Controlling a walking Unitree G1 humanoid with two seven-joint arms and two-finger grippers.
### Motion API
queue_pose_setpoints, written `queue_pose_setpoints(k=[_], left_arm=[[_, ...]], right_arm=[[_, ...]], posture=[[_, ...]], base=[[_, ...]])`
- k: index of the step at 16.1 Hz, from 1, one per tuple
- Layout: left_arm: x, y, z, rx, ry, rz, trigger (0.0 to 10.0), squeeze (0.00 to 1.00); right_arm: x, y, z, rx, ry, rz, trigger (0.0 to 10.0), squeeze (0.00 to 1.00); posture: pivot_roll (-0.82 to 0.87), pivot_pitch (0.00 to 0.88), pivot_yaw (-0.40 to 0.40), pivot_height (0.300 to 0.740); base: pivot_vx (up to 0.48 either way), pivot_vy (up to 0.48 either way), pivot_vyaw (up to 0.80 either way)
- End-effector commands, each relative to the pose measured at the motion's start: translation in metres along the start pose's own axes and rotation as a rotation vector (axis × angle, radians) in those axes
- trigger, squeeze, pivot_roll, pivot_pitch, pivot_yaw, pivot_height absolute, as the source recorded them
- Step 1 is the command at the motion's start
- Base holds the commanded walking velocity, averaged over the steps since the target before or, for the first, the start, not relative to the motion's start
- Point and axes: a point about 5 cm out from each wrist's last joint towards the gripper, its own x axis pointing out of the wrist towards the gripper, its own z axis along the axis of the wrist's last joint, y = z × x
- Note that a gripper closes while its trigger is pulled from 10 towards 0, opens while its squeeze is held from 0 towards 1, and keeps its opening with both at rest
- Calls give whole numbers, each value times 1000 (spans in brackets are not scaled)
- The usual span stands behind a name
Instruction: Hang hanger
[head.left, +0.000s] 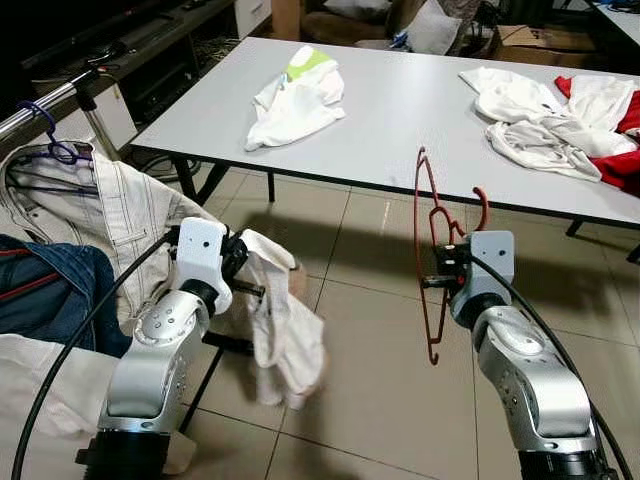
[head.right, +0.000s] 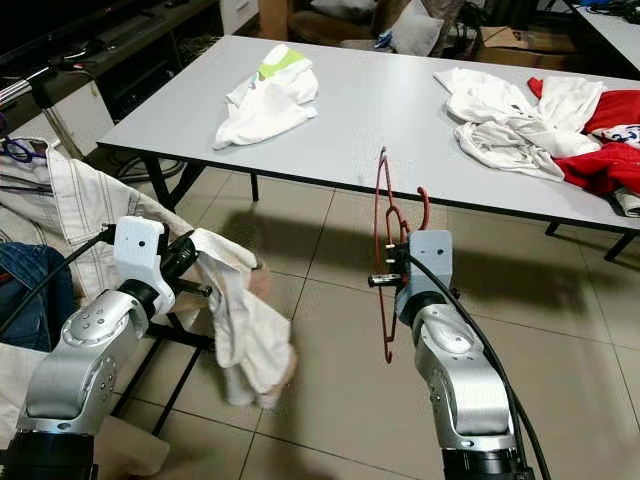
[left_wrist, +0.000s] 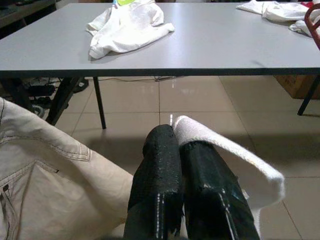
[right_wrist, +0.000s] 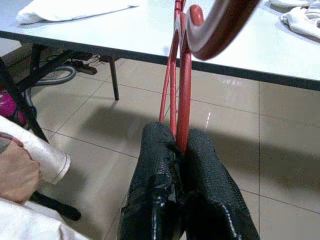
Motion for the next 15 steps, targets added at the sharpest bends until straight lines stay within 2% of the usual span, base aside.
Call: queue_pose_setpoints(k=[1,4,6,8,15], left_arm=[[0,3,9,8,-40,10,10000,0],[1,2,9,8,-38,4,10000,0],[2,1,10,7,-43,1,10000,0],[2,1,10,8,-45,2,10000,0],[1,4,9,17,-44,0,10000,0]], right_arm=[[2,2,5,0,-22,8,10000,0],[2,2,5,-14,-21,20,10000,0],[3,4,6,-9,-23,38,10000,0],[3,5,7,18,-34,37,10000,0],[2,8,7,18,-46,57,10000,0]], posture=[[-30,9,23,740],[-33,1,23,740],[-33,1,23,740],[-29,0,18,740],[-28,0,23,740]], base=[[364,0,0],[365,0,0],[366,0,678],[368,0,0],[367,0,0]])
